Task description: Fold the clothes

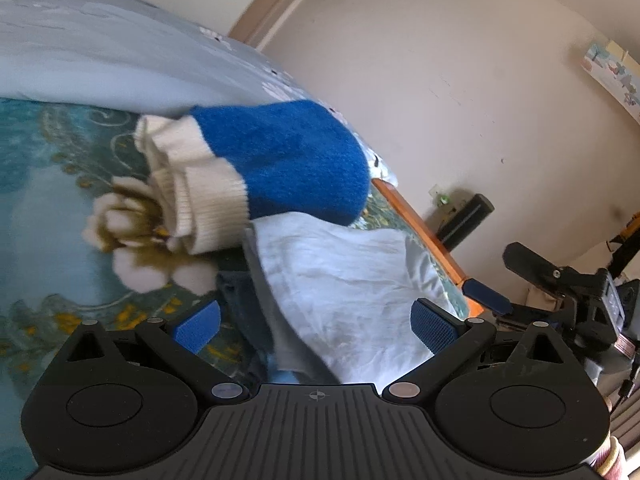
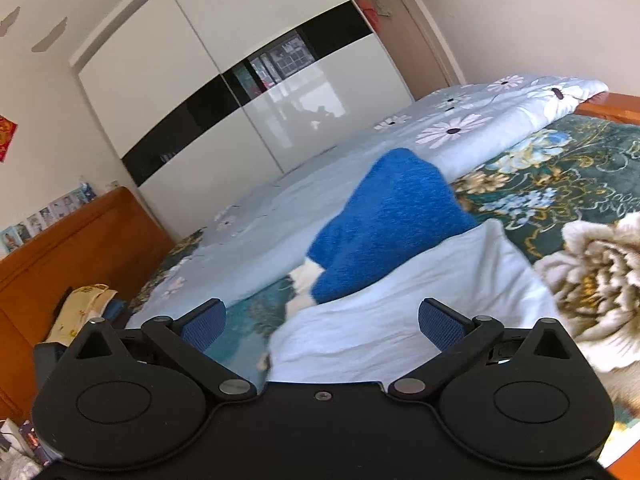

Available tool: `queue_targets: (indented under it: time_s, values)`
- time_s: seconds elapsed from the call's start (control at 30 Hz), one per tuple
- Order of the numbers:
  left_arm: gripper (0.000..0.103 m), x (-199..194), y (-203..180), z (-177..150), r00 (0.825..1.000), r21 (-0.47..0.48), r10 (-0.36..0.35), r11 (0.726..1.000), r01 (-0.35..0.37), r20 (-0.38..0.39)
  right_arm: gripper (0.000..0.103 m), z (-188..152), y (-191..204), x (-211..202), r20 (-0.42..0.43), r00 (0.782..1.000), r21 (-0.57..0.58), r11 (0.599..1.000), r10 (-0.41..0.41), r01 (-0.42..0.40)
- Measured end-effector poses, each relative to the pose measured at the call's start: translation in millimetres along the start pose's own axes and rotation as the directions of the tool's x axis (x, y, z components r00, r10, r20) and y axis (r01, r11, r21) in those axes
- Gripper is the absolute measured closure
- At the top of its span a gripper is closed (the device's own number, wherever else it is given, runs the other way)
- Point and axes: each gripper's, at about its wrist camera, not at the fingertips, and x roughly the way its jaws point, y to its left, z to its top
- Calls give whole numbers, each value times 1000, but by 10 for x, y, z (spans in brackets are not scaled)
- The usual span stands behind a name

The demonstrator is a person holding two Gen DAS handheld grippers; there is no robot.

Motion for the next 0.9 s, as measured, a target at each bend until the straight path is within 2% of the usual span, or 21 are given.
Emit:
queue_targets:
  time_s: [0.33,0.9]
  values:
    - [0,-548,238,-35,997,-17,55,998,-54,56,1,-206,432,119,-28,1000,-52,999,14,-15]
    - [0,-1359,793,-185,982,-83,158,985,-150,105,1,-648,1147,381,-91,990,-84,990,104,-112]
